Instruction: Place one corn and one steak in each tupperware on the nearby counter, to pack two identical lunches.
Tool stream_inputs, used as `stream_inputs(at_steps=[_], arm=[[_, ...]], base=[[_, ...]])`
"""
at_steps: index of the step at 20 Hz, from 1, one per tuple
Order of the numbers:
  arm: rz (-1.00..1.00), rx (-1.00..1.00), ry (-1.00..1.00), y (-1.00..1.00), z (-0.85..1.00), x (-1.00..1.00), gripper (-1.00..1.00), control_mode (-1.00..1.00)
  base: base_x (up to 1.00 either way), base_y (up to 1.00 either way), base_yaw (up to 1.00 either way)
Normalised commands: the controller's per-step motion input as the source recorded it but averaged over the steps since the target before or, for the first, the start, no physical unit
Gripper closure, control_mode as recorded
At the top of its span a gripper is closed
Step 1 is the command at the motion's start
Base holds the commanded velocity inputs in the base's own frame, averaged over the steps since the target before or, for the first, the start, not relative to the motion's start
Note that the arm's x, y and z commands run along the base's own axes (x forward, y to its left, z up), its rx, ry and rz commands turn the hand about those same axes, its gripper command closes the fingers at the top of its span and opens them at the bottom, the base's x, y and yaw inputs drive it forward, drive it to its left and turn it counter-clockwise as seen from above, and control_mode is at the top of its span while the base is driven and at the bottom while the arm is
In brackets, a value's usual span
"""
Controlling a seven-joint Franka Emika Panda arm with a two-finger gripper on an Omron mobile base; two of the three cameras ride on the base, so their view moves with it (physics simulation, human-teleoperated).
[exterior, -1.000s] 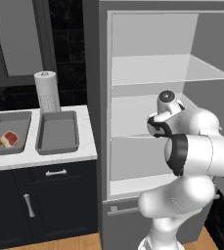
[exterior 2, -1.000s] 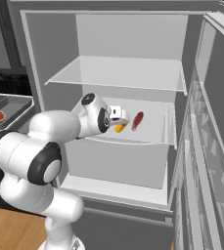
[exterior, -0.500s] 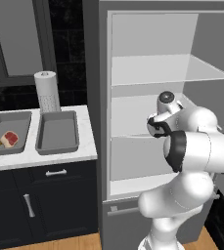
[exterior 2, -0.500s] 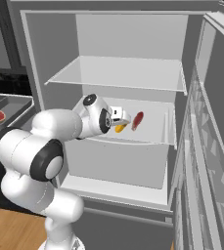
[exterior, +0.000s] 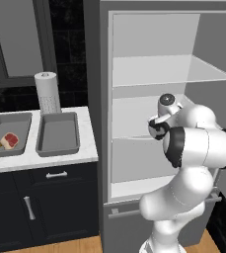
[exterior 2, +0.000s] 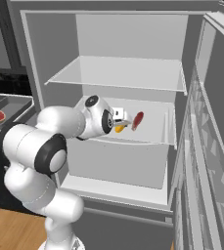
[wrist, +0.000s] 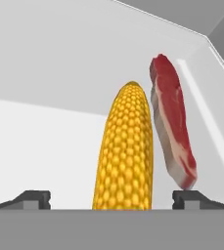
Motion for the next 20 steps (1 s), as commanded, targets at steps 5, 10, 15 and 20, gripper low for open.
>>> stream_inputs(at_steps=[5,10,15,20], arm=[[0.0,0.0,0.0,-0.04,-0.05,0.14,1.0,-1.0],[0.0,0.0,0.0,-0.03,-0.09,0.02,1.0,-1.0],[0.0,0.0,0.0,-0.1,-0.28,0.0,1.0,-1.0],[0.0,0.01,0.0,-0.1,-0.28,0.0,1.0,-1.0]], base=[[0.0,0.0,0.0],[0.0,0.0,0.0],[0.0,0.0,0.0],[0.0,0.0,0.0]])
